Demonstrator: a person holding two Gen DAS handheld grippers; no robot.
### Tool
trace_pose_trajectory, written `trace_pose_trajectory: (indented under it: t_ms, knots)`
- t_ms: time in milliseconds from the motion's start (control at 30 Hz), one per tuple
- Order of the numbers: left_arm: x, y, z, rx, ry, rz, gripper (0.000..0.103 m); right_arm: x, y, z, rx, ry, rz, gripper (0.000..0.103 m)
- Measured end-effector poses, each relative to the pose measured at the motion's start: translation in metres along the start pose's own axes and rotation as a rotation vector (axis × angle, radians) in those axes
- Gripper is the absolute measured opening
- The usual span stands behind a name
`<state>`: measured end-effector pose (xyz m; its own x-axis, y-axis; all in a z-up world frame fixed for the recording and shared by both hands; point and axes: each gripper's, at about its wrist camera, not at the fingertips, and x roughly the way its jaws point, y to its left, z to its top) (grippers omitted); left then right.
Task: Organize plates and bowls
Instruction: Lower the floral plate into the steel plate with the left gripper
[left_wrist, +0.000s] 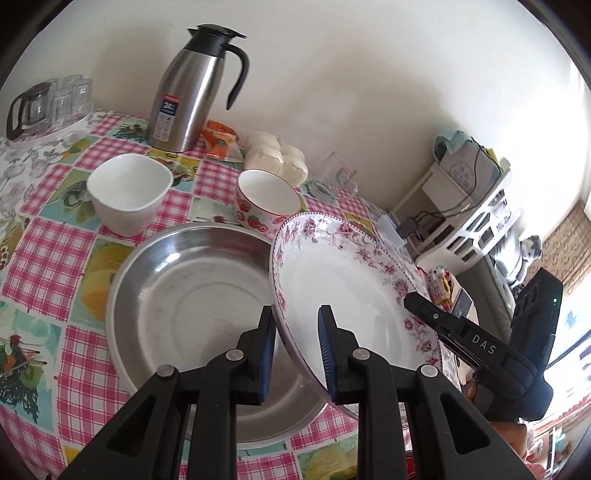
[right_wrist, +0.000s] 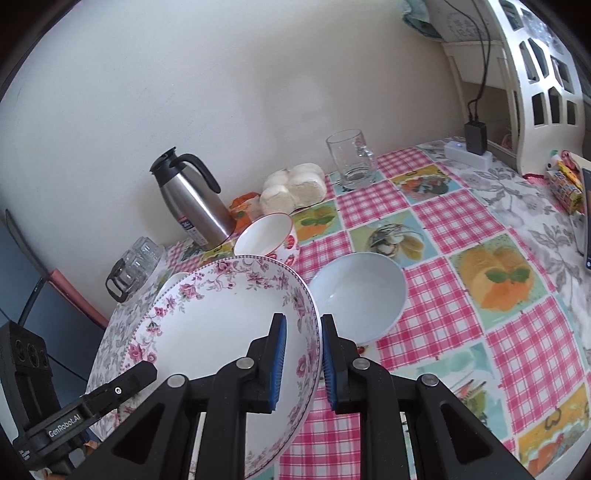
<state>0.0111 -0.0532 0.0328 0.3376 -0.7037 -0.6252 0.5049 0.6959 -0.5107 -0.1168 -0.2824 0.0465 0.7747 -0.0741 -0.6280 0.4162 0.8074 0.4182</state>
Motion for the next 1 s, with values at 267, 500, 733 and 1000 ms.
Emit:
trace_pose_trajectory:
  t_ms: [267, 500, 733, 1000]
  knots:
    - [-0.004, 0.032, 0.004, -0.066, -0.001, 0.032, 0.024, 0.025, 0.028, -0.003, -0.033, 0.038, 0.021, 0.02]
    - [0.007, 0.048, -0.002, -0.062, 0.055, 0.099, 0.024, 0.054, 0.034, -0.013, -0.044, 0.103, 0.012, 0.02]
    - [0.029, 0.057, -0.01, -0.058, 0.142, 0.171, 0.024, 0.078, 0.029, -0.023, -0.038, 0.169, -0.022, 0.02]
    - [0.045, 0.064, -0.017, -0.057, 0.195, 0.215, 0.024, 0.094, 0.031, -0.028, -0.061, 0.2, -0.049, 0.02]
